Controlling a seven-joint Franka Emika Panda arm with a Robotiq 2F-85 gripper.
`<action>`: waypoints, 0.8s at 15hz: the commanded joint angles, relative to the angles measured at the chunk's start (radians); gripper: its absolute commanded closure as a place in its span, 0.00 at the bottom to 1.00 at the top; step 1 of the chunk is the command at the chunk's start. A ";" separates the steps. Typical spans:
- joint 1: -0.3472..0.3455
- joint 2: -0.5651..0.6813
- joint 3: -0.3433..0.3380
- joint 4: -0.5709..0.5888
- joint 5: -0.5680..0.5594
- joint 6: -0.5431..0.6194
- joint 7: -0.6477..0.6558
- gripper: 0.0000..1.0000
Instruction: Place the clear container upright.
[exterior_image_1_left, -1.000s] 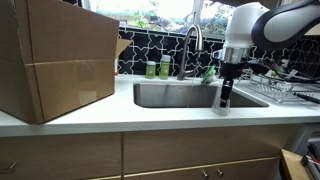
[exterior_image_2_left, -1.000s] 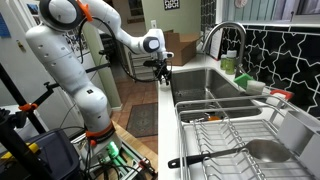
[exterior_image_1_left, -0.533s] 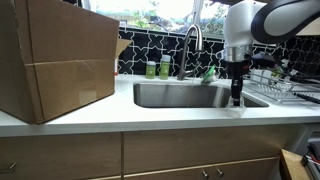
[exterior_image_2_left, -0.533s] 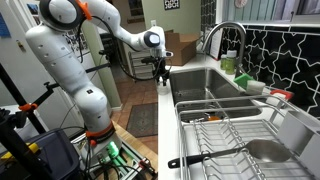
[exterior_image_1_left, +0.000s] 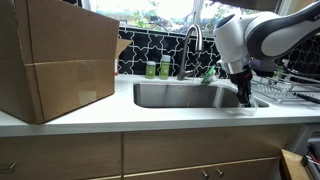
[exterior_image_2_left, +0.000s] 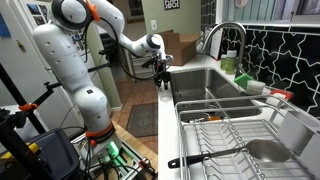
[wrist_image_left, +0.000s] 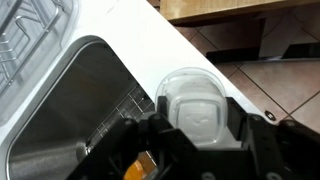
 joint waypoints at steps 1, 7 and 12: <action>0.016 0.072 0.013 0.031 -0.079 -0.071 0.068 0.67; 0.041 0.128 0.016 0.068 -0.091 -0.122 0.072 0.67; 0.048 0.150 0.012 0.093 -0.075 -0.138 0.080 0.67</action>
